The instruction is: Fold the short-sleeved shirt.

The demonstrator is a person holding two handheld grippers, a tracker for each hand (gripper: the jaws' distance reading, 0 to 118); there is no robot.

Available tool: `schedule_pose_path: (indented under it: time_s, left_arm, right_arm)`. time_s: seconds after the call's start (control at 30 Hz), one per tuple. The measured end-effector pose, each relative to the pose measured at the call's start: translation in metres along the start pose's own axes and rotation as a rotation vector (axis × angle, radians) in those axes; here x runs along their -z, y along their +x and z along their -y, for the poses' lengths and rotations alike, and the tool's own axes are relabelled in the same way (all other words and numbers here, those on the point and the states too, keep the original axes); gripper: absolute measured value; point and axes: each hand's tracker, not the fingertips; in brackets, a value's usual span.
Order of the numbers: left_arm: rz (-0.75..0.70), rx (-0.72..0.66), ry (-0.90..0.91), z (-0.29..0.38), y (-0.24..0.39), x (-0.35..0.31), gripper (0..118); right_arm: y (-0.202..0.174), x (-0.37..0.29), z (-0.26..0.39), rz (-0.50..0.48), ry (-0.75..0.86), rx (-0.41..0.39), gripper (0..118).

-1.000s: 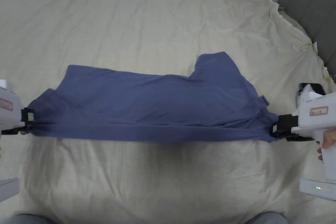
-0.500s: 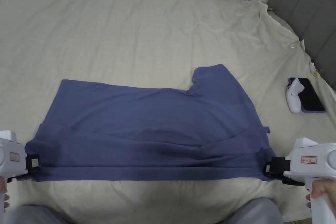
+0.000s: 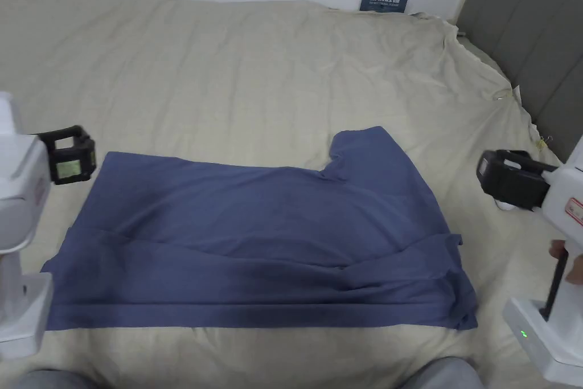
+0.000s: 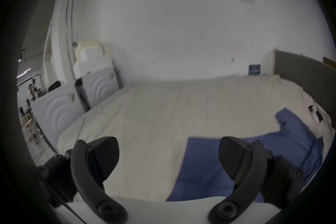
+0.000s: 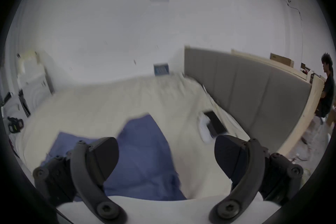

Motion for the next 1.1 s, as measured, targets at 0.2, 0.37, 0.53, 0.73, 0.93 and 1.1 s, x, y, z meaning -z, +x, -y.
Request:
schedule_pose_path:
  time_s: [0.2, 0.37, 0.53, 0.73, 0.93, 1.1]
  left_arm:
    - [0.159, -0.089, 0.074, 0.007, 0.034, -0.021, 59]
    - [0.181, -0.080, 0.081, 0.015, 0.044, -0.025, 0]
    - [0.207, -0.104, 0.068, 0.018, 0.044, -0.024, 0]
    - [0.213, -0.090, 0.064, 0.022, 0.047, -0.020, 0]
    - [0.210, -0.095, 0.042, 0.024, 0.050, -0.007, 0]
    - [0.208, -0.101, 0.031, 0.022, 0.053, 0.005, 0]
  right_arm:
    - [-0.047, -0.017, 0.011, -0.078, 0.156, -0.084, 83]
    - [-0.061, -0.016, 0.023, -0.130, 0.139, -0.111, 3]
    - [-0.063, -0.007, 0.031, -0.159, 0.114, -0.074, 0]
    - [-0.068, 0.006, 0.033, -0.166, 0.107, -0.074, 0]
    - [-0.062, 0.042, 0.019, -0.153, 0.030, -0.073, 0]
    - [-0.060, 0.111, -0.008, -0.118, -0.195, -0.128, 42]
